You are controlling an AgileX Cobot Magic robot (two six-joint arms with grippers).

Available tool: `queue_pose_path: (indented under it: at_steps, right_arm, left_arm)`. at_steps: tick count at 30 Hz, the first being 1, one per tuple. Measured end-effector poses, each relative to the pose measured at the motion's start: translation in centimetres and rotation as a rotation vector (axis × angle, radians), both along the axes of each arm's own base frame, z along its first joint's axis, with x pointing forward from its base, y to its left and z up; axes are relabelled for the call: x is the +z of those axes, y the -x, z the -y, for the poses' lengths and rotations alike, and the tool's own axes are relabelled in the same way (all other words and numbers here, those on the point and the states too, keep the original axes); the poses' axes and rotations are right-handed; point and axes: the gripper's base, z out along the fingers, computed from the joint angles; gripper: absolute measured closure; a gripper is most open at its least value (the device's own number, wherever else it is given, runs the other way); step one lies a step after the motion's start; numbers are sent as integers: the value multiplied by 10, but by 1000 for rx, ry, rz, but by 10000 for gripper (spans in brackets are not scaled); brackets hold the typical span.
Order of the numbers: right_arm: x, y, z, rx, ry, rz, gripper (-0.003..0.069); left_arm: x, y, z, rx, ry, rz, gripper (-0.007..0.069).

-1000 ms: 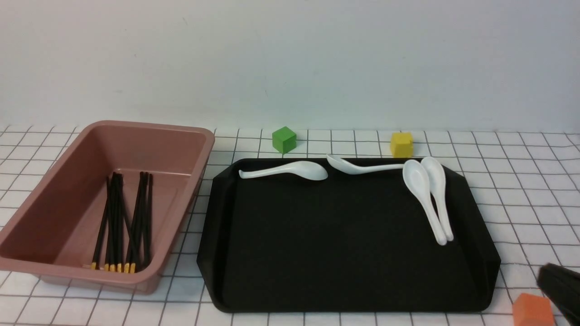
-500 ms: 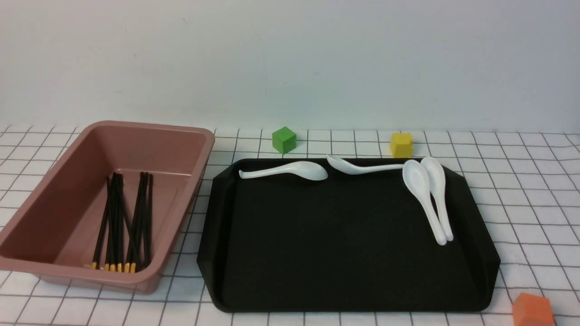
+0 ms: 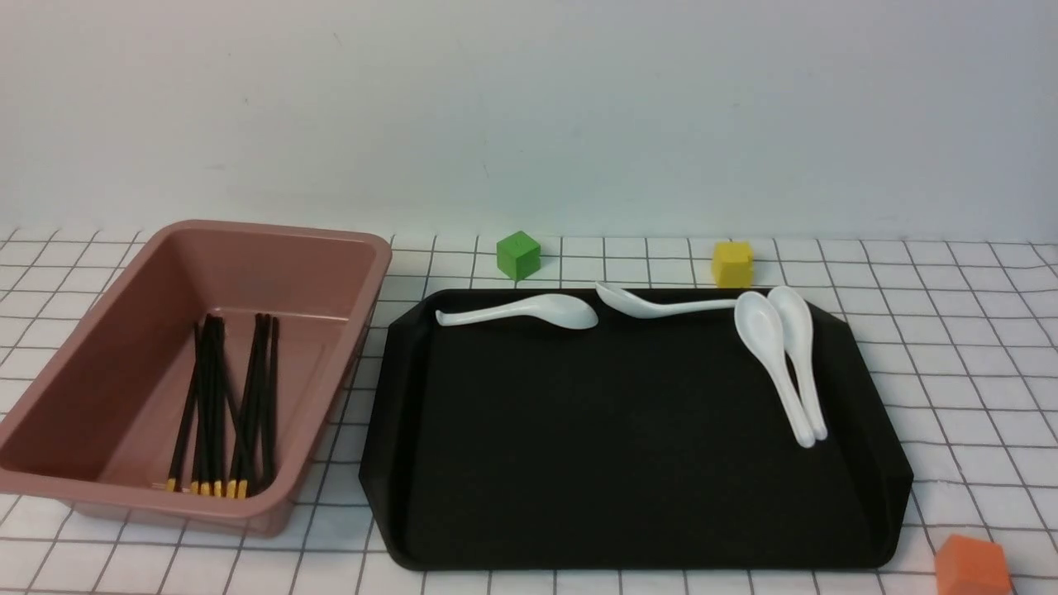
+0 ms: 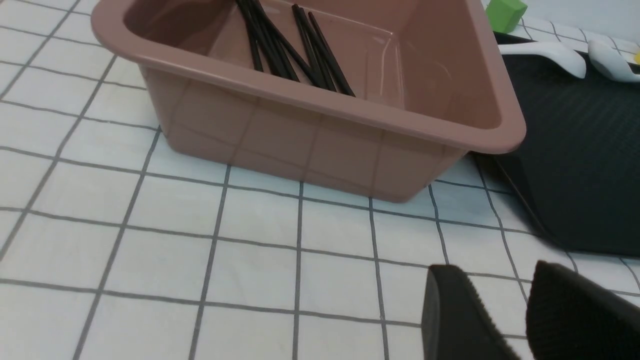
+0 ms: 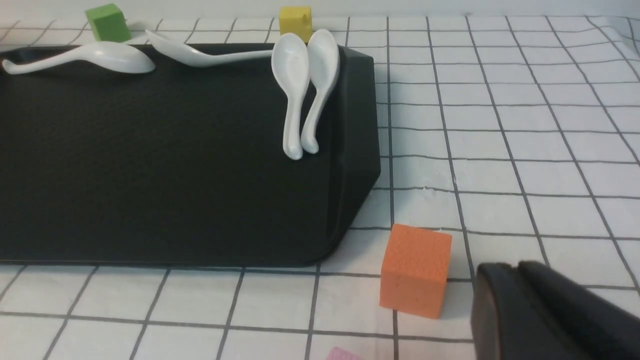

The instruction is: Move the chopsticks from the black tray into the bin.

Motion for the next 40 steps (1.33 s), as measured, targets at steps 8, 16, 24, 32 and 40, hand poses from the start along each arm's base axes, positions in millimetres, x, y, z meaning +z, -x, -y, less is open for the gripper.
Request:
queue_pose_path:
  at_steps: [8,16,24,32,40]
  right_arm:
    - [0,0,0,0,0,0,588]
    - [0,0,0,0,0,0,584]
    - [0,0,0,0,0,0,576]
    - [0,0,0,0,0,-1,564]
    - [0,0,0,0,0,-1,555]
  left_arm:
    - [0,0,0,0,0,0,386]
    - [0,0,0,0,0,0,386]
    - [0,0,0,0,0,0,386]
    - [0,0,0,0,0,0,386]
    - [0,0,0,0,0,0,386]
